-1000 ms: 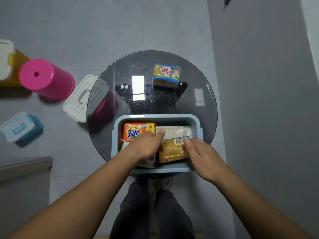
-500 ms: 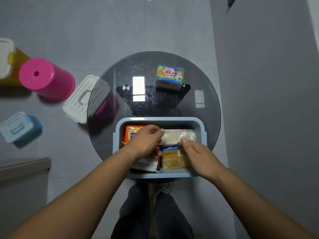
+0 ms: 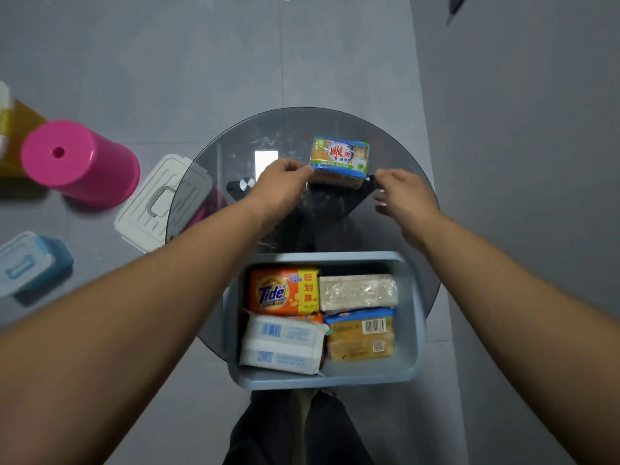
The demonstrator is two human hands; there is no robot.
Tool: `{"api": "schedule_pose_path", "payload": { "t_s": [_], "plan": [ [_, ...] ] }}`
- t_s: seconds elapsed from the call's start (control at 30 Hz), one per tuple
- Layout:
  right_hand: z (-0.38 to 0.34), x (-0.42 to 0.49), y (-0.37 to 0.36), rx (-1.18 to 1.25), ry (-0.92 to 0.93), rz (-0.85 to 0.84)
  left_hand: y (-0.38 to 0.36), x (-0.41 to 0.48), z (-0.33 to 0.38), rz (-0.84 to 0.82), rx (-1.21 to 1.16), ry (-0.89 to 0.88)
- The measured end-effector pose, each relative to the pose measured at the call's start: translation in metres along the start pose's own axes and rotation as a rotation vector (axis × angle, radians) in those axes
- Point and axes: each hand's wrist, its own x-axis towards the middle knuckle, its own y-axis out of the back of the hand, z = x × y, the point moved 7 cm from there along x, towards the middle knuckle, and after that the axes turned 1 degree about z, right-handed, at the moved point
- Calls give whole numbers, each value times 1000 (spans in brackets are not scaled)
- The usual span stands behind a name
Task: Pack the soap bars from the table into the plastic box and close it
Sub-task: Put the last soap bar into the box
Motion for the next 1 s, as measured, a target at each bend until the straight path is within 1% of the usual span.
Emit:
{"api": "schedule_pose_path", "payload": {
  "t_s": [0.1, 0.23, 0.37, 0.43, 0.5, 0.57, 0.73, 0.87, 1.0],
  "plan": [
    [5, 38, -25, 75, -97, -77, -12, 41, -21, -59, 31, 98],
    [6, 69, -44, 129, -84, -85, -26, 69, -32, -120, -23, 117],
    [16, 86, -46, 142, -36, 24, -40, 80, -31, -183, -48, 61],
    [21, 90, -45, 147, -64, 65, -46, 81, -27, -209, -86, 43],
    [29, 99, -46, 156, -106, 43, -51, 78, -19, -228, -106, 29],
    [29, 101, -50, 140, -93, -7, -54, 74, -12, -223, -120, 15],
    [15, 78, -43, 153, -24, -76, -53, 57, -8, -201, -171, 27],
    [-10, 37, -20, 177, 99, -59, -41, 21, 10, -148, -176, -83],
    [-26, -24, 18, 255, 194, -2, -28, -50, 42, -89, -221, -215]
  ]
}}
